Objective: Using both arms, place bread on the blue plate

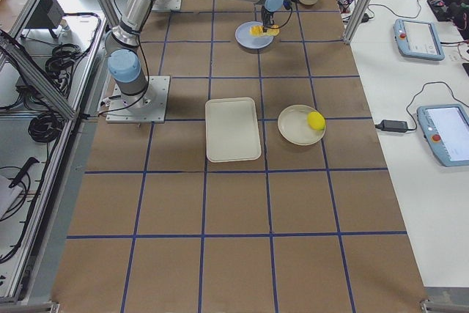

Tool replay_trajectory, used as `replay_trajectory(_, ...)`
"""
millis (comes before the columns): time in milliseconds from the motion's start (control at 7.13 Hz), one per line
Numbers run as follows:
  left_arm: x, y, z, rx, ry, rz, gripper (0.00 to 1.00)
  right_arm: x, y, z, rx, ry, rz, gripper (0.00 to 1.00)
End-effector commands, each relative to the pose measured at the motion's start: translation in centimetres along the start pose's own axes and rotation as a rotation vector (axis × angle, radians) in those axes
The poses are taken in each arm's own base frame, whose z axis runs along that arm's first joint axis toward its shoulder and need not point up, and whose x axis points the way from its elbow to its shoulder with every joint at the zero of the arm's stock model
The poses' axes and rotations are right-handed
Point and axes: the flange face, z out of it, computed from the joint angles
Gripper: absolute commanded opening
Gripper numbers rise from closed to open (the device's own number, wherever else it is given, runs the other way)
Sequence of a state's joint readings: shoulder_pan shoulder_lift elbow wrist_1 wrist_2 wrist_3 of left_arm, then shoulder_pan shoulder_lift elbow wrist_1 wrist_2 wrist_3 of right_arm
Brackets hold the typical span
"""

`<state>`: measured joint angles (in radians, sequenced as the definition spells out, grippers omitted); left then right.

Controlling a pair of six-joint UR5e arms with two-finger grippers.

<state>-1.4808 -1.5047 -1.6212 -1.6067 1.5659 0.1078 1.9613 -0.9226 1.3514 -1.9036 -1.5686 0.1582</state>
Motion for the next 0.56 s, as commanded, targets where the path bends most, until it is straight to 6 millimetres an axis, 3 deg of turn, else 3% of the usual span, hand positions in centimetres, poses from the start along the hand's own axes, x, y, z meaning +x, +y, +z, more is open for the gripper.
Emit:
replay_trajectory(0, 0.07, -1.04, -0.64, -0.014, 0.007, 0.002, 1.00, 0.06, 0.12, -0.01, -0.001, 0.009, -0.012, 1.00)
replay_trajectory(421, 0.22, -0.71, -0.62, -0.014, 0.012, 0.003, 1.00, 0.06, 0.15, 0.18, -0.005, 0.009, -0.010, 1.00)
